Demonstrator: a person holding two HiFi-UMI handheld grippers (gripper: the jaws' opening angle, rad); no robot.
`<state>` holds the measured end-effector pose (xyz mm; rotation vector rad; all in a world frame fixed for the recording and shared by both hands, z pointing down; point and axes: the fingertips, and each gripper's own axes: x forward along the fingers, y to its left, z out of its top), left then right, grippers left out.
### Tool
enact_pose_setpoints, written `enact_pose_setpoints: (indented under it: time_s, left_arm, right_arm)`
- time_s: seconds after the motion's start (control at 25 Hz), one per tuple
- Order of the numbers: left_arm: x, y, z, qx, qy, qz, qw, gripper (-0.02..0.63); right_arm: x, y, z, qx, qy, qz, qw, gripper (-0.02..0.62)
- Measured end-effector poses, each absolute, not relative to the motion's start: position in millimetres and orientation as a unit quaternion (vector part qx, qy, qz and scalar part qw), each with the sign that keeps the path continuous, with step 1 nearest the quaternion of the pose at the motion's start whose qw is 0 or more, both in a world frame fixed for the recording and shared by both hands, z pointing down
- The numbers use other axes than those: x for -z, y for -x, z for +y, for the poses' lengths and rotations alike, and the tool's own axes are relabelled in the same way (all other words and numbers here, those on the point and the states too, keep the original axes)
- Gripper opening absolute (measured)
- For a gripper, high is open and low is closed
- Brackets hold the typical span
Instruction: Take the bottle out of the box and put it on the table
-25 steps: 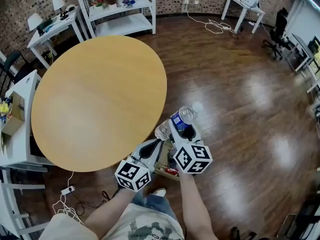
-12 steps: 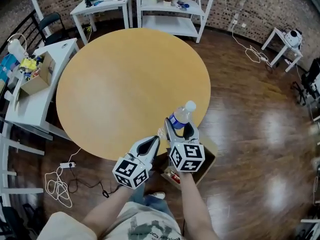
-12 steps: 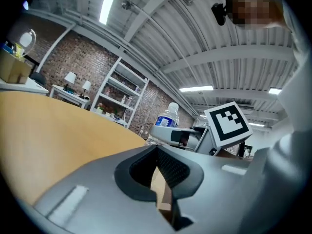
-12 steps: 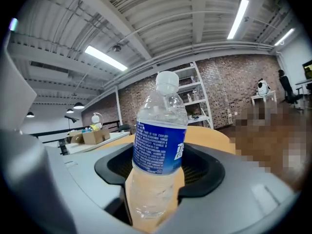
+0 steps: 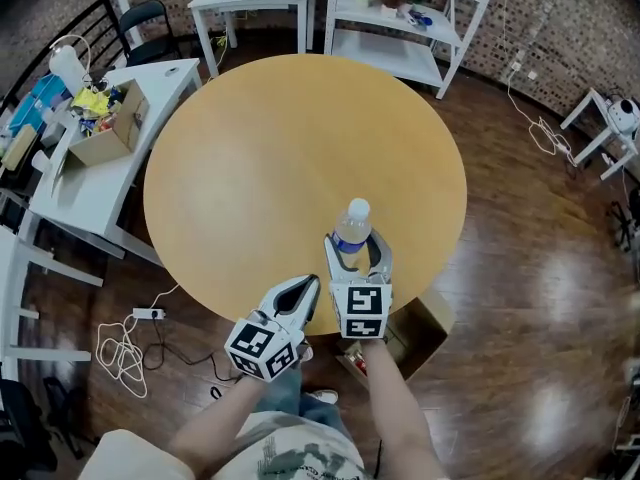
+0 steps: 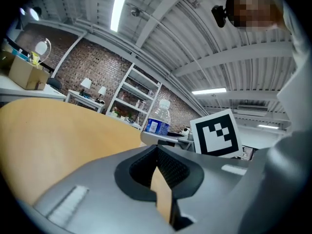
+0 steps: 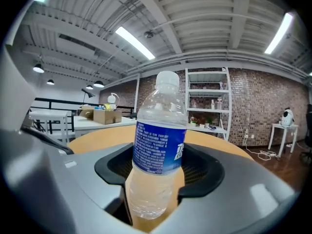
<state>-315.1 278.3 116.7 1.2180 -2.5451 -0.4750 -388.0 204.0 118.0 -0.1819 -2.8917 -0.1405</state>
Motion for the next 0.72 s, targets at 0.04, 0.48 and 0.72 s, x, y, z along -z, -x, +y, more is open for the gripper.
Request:
enact_pose_setpoints:
  time_s: [0.04, 0.48, 0.72]
  left_arm:
    - [-118, 319, 281, 0.165, -0.418, -0.882, 0.141, -0.002]
    - [-130, 331, 303, 0.158, -0.406, -0.887, 0.152, -0.002]
    - [-135, 323, 302, 0.156, -0.407, -0.886, 0.157, -0.003]
  right_arm:
    - [-120, 392, 211, 0.056, 0.068, -0.989, 0.121, 0.282]
    - [-132, 390, 234, 0.080, 0.062, -0.991, 0.090, 0.306]
    - [-150, 385, 230, 0.069, 0.057, -0.989, 0.118, 0.334]
